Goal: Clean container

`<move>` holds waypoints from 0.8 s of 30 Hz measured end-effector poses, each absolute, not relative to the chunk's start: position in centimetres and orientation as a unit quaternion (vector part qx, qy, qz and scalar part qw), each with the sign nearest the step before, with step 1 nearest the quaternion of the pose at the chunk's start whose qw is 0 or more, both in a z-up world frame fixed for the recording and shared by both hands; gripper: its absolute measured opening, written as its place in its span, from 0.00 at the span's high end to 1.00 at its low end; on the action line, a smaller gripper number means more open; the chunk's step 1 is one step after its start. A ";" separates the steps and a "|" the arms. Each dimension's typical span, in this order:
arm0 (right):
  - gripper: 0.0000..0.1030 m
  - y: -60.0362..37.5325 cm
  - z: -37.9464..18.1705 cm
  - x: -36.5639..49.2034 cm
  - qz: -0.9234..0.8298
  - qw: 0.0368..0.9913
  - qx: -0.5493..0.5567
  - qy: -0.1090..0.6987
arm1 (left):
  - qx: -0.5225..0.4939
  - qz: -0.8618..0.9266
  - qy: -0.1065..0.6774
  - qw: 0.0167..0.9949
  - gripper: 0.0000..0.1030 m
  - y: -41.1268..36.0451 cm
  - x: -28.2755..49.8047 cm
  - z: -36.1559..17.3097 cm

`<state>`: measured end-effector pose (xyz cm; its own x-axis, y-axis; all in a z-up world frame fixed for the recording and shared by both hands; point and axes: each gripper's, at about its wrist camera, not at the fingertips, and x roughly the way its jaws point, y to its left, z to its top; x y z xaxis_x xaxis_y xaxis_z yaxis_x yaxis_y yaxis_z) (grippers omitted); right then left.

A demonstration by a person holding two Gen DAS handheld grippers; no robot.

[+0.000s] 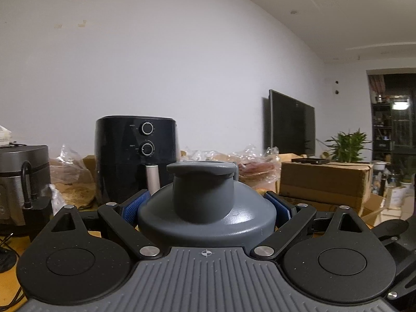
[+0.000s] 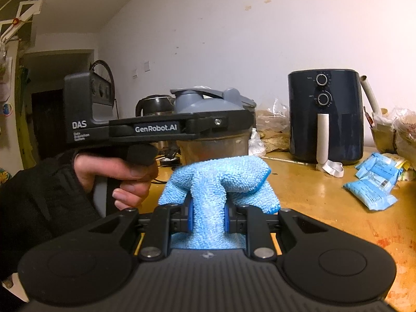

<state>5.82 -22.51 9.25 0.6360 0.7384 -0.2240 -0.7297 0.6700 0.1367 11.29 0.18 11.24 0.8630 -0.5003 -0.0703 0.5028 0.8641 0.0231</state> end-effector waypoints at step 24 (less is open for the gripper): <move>0.81 -21.2 11.0 6.3 0.404 0.908 -0.006 0.113 | 0.024 -0.307 0.037 0.951 0.08 0.8 12.1 11.4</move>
